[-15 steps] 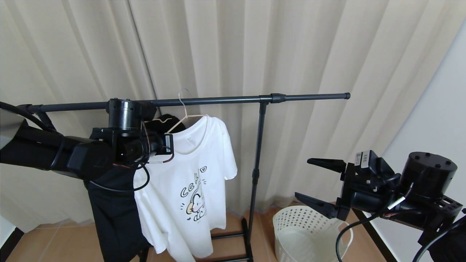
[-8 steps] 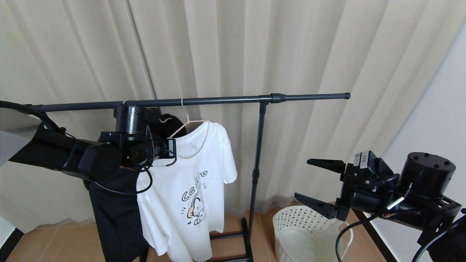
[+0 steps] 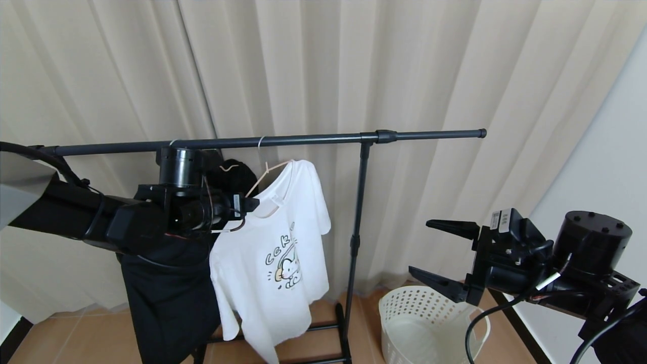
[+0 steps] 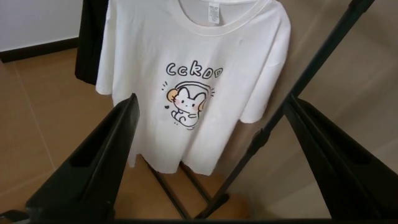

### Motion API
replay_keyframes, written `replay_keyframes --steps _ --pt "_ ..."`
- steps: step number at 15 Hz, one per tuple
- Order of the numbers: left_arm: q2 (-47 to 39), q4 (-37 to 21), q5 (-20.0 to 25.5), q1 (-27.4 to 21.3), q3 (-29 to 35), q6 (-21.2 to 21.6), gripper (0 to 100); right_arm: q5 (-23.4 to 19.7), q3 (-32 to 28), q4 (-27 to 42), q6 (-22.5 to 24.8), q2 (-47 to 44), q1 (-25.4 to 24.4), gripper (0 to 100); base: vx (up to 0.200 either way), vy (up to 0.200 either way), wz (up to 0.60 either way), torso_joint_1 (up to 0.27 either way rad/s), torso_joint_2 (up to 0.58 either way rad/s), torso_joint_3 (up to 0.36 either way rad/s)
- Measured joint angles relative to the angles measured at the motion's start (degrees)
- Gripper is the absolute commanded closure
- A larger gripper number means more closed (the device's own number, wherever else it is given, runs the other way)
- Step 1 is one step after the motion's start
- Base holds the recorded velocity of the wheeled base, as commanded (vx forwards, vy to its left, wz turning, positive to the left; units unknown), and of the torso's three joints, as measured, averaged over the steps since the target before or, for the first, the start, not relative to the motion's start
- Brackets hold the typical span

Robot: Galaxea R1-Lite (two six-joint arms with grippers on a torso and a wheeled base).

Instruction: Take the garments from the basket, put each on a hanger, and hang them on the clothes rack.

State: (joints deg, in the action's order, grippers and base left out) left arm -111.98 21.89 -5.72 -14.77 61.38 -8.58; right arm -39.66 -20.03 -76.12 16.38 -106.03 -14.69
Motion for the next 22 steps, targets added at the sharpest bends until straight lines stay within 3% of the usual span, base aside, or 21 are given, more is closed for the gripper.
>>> replay_keyframes --steps 3,5,6,8,9,11,16,18,20,22 --pt "5.12 0.84 0.00 0.01 -3.67 0.02 0 4.00 -1.11 0.68 -1.50 0.24 -0.02 0 0.000 0.000 0.00 0.000 0.00 0.000" --pt "10.33 3.80 -0.16 0.12 -8.46 0.13 0 17.43 -5.07 4.74 -7.30 0.63 -0.72 0 0.000 0.000 0.00 0.000 0.00 0.000" --pt "13.92 5.69 -0.16 0.17 -12.46 0.32 0 24.11 -8.22 11.52 -9.33 1.33 -1.13 0 0.000 0.000 0.00 0.000 0.00 0.000" --pt "21.32 8.00 -0.09 0.12 -20.87 1.11 0 31.32 -11.89 25.21 -12.25 4.55 -1.54 0 0.000 0.000 0.00 0.000 0.00 0.000" --pt "25.86 8.53 -0.02 0.00 -25.64 1.94 0 32.99 -12.06 30.11 -13.57 7.47 -1.77 0 0.000 0.000 0.00 0.000 0.00 0.000" --pt "34.76 9.28 0.04 -0.68 -34.21 3.52 0 34.71 -7.72 33.34 -14.93 13.75 -2.08 0 0.000 0.000 0.00 0.000 0.00 0.000" --pt "56.83 8.62 0.04 -2.89 -55.52 6.64 0 37.08 12.13 33.83 -15.85 28.28 -4.82 0 0.000 0.000 0.00 0.000 0.00 0.000" --pt "65.73 1.04 0.06 -3.06 -58.82 5.85 0 37.21 17.08 36.60 -16.76 34.57 -6.06 0 0.000 0.000 0.00 0.000 0.00 0.000" --pt "75.94 -11.39 0.09 -3.55 -60.22 5.41 0 37.28 18.93 44.00 -17.93 42.69 -7.57 0 0.000 0.000 0.00 0.000 0.00 0.000" --pt "85.36 -19.66 -0.20 -3.79 -60.78 5.17 0 37.47 19.59 53.32 -18.35 52.21 -9.12 0 0.000 0.000 0.00 0.000 0.00 0.000"
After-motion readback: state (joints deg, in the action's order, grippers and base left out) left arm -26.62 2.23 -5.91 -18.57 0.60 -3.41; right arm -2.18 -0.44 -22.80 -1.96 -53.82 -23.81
